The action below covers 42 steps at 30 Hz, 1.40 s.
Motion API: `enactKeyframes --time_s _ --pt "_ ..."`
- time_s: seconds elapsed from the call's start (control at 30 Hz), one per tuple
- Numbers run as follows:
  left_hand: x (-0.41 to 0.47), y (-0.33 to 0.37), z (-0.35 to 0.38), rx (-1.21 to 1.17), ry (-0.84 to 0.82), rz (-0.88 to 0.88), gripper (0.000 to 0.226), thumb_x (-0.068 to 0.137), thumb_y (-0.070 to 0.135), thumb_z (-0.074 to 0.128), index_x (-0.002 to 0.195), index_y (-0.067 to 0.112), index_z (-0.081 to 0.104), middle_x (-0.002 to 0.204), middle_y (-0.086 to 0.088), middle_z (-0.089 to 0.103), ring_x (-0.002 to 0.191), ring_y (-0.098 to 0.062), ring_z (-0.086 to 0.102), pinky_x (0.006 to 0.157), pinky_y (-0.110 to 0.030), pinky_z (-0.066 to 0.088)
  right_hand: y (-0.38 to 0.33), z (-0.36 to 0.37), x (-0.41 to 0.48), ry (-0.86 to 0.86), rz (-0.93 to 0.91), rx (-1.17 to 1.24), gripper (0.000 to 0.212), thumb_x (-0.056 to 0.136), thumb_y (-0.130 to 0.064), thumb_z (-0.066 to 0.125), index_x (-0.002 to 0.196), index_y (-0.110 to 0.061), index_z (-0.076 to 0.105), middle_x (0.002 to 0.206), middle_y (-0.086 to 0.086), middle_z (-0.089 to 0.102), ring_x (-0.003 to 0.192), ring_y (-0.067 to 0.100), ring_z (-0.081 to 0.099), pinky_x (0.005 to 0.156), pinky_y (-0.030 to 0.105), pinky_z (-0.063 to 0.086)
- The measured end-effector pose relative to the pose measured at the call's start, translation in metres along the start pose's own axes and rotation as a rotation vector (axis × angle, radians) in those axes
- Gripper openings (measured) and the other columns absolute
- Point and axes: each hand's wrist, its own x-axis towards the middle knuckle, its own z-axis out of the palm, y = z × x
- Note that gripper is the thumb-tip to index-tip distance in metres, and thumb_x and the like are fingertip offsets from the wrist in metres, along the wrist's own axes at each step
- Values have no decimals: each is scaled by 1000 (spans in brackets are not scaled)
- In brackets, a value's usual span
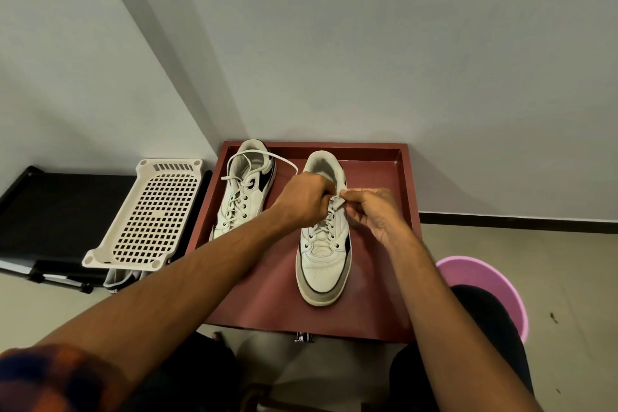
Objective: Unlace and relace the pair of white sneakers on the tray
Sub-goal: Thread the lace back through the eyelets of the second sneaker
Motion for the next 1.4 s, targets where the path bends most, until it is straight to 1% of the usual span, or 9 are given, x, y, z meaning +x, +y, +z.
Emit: enactKeyframes --time_s 0.17,0.3,0.4,0.5,0.73,0.93,1.07,1.2,1.4 --pt "2 3 -5 17 -27 34 22 86 9 55 93 13 76 85 -7 74 75 -31 64 62 -28 37 6 1 2 -13 -56 -44 13 78 -10 86 68 -10 79 73 10 74 57 10 60 54 17 52" --pt "1 -1 -3 -49 -17 -25 22 87 12 58 97 16 77 91 -3 76 83 -26 67 67 -27 42 11 -2 5 -42 -107 -89 16 84 -21 83 73 -10 80 71 8 72 56 8 58 56 17 53" --pt "8 -3 -6 -123 -72 -95 20 86 13 63 97 18 79 97 3 77 91 -19 69 76 -25 48 15 -8 8 -70 -124 -90 15 93 -8 71 81 -9 80 77 10 74 62 10 63 60 18 56" --pt "14 -2 -8 -137 -107 -124 15 86 15 68 95 17 79 97 4 76 89 -15 69 77 -25 49 19 -12 9 -80 -162 -119 11 91 0 72 93 -7 79 87 11 78 69 9 67 63 17 56" --pt "18 -4 -13 -190 -112 -203 13 81 12 72 77 25 73 68 14 65 67 -5 63 74 -24 52 21 -14 10 -88 -242 -162 11 85 -1 79 94 -7 79 87 12 79 73 13 70 65 18 58" --pt "18 -4 -10 -183 -146 -156 16 85 13 65 99 18 60 87 3 72 81 -19 65 76 -31 49 21 -15 11 -46 -384 -382 10 86 -7 80 82 -16 79 75 8 76 61 15 65 67 32 57" --pt "19 -5 -12 -207 -186 -133 21 87 9 62 106 16 58 83 7 69 76 -13 62 75 -28 47 26 -12 17 -10 -473 -600 7 87 -27 71 82 -23 75 74 -3 74 67 17 67 72 43 59" --pt "21 -7 -15 -214 -238 -136 27 88 8 60 113 16 57 87 6 72 81 -14 66 77 -27 49 24 -8 12 -40 -507 -785 17 97 -18 61 83 -27 63 76 -11 64 68 9 57 71 36 51" --pt "23 -1 -10 -171 -238 -127 31 89 7 58 119 12 52 96 -4 71 92 -24 64 80 -33 49 25 -16 15 -51 -459 -620 14 90 -16 73 79 -25 71 67 -11 68 60 3 58 65 31 53"
